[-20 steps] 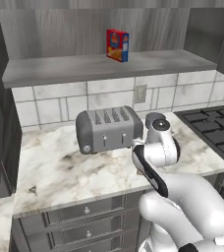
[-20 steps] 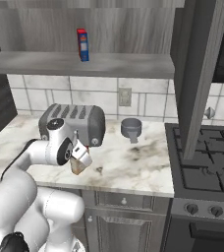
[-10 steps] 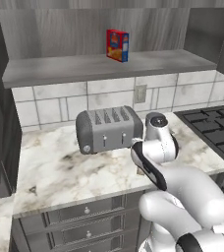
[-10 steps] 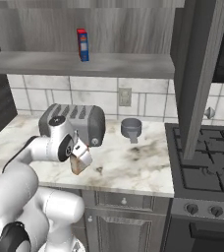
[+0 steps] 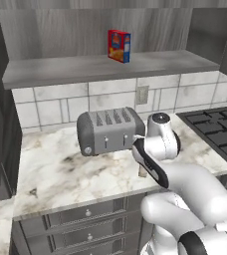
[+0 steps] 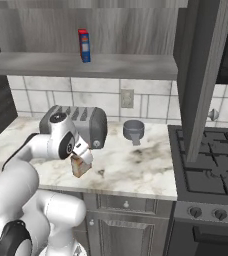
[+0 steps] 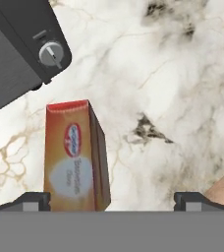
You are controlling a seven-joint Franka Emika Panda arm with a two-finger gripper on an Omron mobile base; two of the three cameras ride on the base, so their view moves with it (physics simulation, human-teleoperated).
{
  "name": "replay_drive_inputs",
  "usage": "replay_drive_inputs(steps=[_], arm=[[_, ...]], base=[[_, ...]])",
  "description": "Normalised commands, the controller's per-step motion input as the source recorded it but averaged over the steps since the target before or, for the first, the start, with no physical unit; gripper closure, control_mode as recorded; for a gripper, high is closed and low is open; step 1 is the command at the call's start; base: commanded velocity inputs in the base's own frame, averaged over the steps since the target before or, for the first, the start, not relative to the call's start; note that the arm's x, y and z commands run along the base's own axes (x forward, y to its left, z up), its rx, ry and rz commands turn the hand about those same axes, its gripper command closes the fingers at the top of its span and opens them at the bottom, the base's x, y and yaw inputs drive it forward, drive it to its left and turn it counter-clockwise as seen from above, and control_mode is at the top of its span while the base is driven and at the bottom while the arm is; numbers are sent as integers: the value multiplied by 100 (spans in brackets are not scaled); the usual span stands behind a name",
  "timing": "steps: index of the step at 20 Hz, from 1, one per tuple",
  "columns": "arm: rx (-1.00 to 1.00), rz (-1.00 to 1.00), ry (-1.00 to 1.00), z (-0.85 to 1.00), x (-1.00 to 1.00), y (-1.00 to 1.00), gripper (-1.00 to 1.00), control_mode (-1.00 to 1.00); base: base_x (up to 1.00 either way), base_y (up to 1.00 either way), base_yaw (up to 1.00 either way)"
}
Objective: Pick the boxed food and boxed food from the counter and place them in the cabinets closest to them.
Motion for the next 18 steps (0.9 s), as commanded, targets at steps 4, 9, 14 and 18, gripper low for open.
replay_drive_inputs(steps=[4,9,14,18], arm=[[3,0,-6,5,-17,-4,-100,-100],[-1,-1,-2,-4,1,15,-100,-100],[-6,-4,0,-11,12,31,-100,-100],[-1,0,0,0,0,2,-100,-100]], base=[[0,0,0],[0,0,0],[0,0,0],[0,0,0]])
